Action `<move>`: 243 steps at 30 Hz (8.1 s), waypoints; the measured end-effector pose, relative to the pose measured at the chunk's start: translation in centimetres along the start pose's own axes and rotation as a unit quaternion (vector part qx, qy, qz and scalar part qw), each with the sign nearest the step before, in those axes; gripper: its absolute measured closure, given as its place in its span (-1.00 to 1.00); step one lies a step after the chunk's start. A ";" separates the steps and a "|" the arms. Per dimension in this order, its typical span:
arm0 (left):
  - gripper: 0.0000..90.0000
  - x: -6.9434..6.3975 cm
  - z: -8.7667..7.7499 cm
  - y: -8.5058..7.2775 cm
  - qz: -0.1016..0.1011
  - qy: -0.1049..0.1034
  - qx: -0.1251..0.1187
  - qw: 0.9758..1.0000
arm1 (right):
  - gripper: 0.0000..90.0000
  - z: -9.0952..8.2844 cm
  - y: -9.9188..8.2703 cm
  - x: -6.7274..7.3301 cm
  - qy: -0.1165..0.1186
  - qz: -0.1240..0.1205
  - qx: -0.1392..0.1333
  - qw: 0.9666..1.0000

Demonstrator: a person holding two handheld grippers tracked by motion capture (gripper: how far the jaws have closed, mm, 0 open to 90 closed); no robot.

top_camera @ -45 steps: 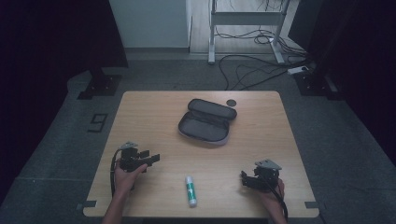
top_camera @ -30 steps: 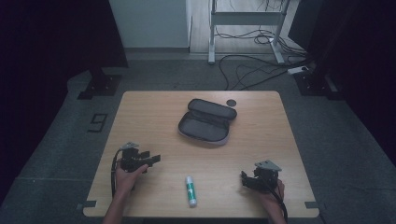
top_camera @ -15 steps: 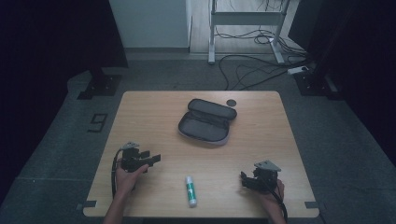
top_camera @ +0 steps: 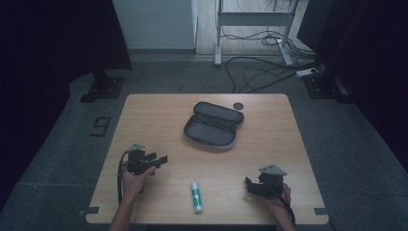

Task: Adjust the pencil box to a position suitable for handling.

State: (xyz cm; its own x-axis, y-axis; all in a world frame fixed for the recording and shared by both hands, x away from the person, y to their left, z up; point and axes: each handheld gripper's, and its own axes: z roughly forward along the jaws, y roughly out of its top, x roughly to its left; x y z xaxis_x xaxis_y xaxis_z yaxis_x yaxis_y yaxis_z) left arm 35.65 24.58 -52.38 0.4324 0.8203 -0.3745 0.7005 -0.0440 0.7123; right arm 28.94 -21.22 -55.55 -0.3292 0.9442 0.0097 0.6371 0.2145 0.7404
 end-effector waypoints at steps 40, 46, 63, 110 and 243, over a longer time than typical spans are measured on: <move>-0.22 -2.4 6.5 7.8 0.012 0.031 0.024 0.999 | -0.69 0.0 0.1 0.3 0.007 -0.006 0.000 1.000; -0.21 -2.4 7.3 8.5 0.005 0.028 0.020 0.999 | -0.68 0.0 0.1 0.3 0.006 -0.006 0.000 1.000; -0.21 -2.8 10.4 9.4 0.016 0.052 0.043 0.998 | -0.67 0.0 0.0 0.3 0.006 -0.003 -0.002 1.000; 0.20 -1.1 14.2 9.8 -0.009 0.044 0.056 0.997 | -0.26 1.7 7.7 -0.9 0.043 0.014 -0.046 0.998; 0.73 -2.8 5.9 10.9 0.030 0.023 0.010 0.999 | 0.90 3.6 16.3 2.4 0.044 0.012 -0.096 0.994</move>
State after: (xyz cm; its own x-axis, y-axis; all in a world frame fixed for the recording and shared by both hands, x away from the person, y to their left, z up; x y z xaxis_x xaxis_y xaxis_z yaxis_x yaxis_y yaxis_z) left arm 45.44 18.49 -47.07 0.4479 0.8413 -0.3026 0.6848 -0.1052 0.7211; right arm 41.07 -14.51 -45.86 -0.3796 0.9215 0.0818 0.5032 0.1314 0.8541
